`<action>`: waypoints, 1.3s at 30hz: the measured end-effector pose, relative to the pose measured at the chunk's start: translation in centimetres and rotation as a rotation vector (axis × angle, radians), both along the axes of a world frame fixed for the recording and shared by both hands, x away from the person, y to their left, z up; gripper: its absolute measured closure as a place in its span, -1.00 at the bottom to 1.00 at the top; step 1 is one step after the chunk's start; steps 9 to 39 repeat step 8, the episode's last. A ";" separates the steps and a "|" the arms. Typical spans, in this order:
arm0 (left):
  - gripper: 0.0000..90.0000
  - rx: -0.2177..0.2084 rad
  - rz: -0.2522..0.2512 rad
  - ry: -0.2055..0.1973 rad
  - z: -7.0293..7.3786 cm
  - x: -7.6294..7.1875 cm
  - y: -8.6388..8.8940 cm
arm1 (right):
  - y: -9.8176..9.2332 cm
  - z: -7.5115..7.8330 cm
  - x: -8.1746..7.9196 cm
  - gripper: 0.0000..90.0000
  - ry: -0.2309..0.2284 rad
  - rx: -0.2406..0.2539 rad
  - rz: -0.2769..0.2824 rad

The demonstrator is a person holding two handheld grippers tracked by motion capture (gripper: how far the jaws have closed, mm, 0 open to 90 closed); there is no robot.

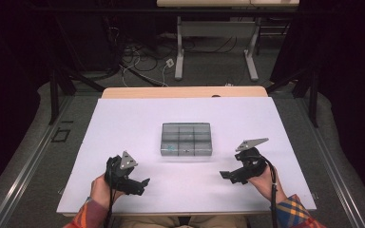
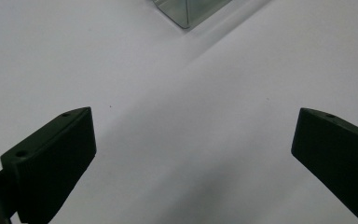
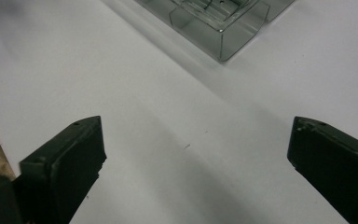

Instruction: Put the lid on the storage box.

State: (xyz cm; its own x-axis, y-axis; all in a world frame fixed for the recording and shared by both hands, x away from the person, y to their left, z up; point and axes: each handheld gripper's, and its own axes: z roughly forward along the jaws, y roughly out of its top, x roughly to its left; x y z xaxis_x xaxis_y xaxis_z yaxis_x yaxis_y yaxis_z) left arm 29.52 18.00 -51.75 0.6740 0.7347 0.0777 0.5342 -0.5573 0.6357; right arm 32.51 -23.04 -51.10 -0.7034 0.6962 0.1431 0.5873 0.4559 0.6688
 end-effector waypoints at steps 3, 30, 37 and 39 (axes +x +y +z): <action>-1.00 -0.001 -0.001 0.012 -0.3 0.0 0.1 | 0.0 -0.2 -0.8 -1.00 0.008 -0.012 0.009; -1.00 -0.001 -0.006 0.013 -0.5 0.2 -0.1 | 0.0 -0.7 -1.3 -1.00 0.005 -0.021 0.009; -1.00 -0.001 -0.006 0.013 -0.5 0.2 -0.1 | 0.0 -0.7 -1.3 -1.00 0.005 -0.021 0.009; -1.00 -0.001 -0.006 0.013 -0.5 0.2 -0.1 | 0.0 -0.7 -1.3 -1.00 0.005 -0.021 0.009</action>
